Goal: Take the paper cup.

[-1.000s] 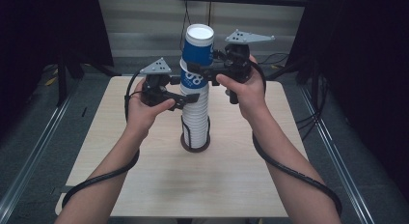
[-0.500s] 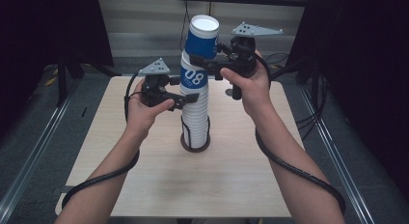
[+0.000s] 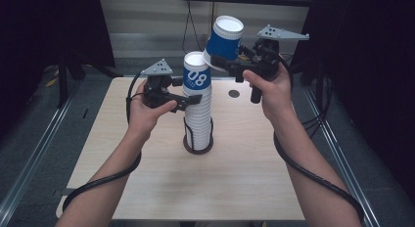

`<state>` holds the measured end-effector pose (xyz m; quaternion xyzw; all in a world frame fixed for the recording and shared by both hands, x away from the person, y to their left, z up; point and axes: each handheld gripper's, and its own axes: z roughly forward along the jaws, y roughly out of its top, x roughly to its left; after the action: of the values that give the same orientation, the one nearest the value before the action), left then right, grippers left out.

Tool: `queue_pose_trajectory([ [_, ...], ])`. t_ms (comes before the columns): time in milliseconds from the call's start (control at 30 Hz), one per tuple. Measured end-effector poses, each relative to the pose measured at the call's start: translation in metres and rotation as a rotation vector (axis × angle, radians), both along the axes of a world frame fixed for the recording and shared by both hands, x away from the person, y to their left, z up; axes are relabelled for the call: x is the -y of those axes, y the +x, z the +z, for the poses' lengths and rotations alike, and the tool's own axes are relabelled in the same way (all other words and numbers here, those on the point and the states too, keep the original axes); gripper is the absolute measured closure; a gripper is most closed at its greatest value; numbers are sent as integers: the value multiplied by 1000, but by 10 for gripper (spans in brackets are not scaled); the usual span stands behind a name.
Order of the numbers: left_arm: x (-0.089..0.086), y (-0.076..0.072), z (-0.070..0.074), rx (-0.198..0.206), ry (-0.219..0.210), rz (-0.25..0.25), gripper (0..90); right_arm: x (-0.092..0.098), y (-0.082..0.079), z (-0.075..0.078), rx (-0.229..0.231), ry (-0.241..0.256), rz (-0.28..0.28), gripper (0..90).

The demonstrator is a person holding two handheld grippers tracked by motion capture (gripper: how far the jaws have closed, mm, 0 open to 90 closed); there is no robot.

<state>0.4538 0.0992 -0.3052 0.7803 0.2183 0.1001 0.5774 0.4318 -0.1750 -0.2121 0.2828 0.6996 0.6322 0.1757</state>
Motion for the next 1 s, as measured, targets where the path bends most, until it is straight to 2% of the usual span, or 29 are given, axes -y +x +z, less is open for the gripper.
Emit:
queue_pose_trajectory([
  [533,0,-1,0,2,0,5,151,26,-7,-12,-9,2,-21,219],
  [1000,-2,-3,1,3,16,9,164,42,-13,-36,-22,-63,-50,218],
])
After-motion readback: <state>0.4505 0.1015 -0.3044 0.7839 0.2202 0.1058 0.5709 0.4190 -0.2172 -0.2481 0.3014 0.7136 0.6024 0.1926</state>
